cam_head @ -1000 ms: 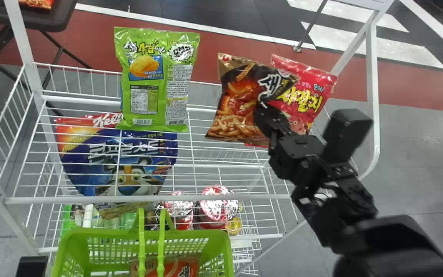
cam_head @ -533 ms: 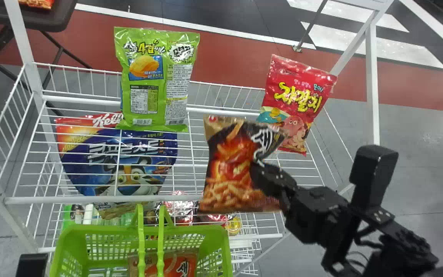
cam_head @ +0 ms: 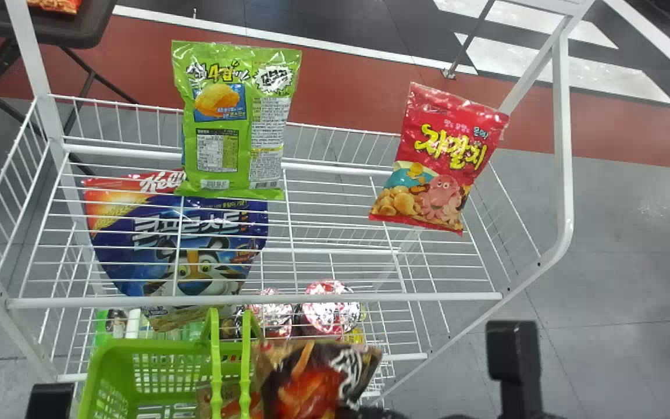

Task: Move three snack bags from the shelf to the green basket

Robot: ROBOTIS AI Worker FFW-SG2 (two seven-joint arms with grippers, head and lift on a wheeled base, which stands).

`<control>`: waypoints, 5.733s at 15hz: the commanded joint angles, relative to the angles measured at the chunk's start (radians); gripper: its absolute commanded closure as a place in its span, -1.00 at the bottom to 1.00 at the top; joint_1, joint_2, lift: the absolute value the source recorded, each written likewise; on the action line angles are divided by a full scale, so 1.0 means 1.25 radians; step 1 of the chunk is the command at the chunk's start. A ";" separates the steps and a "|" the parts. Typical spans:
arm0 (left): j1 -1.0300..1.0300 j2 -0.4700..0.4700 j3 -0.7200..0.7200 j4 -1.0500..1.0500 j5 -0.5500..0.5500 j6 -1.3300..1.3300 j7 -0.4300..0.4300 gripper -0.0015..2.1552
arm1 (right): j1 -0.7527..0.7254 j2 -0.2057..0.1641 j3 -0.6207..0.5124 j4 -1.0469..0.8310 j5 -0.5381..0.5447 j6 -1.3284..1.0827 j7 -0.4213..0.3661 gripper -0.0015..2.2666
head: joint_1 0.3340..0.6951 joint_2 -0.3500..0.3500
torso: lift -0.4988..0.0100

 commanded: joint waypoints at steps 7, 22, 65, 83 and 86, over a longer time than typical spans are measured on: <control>0.015 0.006 -0.014 -0.026 -0.002 -0.001 0.009 0.96 | -0.086 -0.009 0.111 0.175 0.042 -0.009 0.005 -1.00 | 1.00 -1.00 | 0.77; -0.001 0.005 -0.022 -0.008 -0.010 -0.001 0.018 0.96 | -0.059 -0.007 0.010 0.182 0.084 -0.900 0.012 -0.94 | 1.00 -1.00 | 0.77; -0.033 0.003 -0.022 0.016 -0.012 -0.001 0.034 0.96 | -0.118 0.028 -0.158 0.073 -0.084 -0.196 0.172 0.93 | 1.00 -1.00 | 0.77; -0.011 0.009 -0.014 -0.011 -0.007 -0.008 0.021 0.96 | -0.078 -0.039 0.138 0.281 0.133 -0.213 0.040 0.93 | 1.00 -1.00 | 0.77; -0.005 0.009 -0.015 -0.021 -0.007 -0.011 0.022 0.96 | -0.085 -0.052 0.172 0.268 0.145 -0.134 0.023 0.82 | 1.00 -1.00 | 0.77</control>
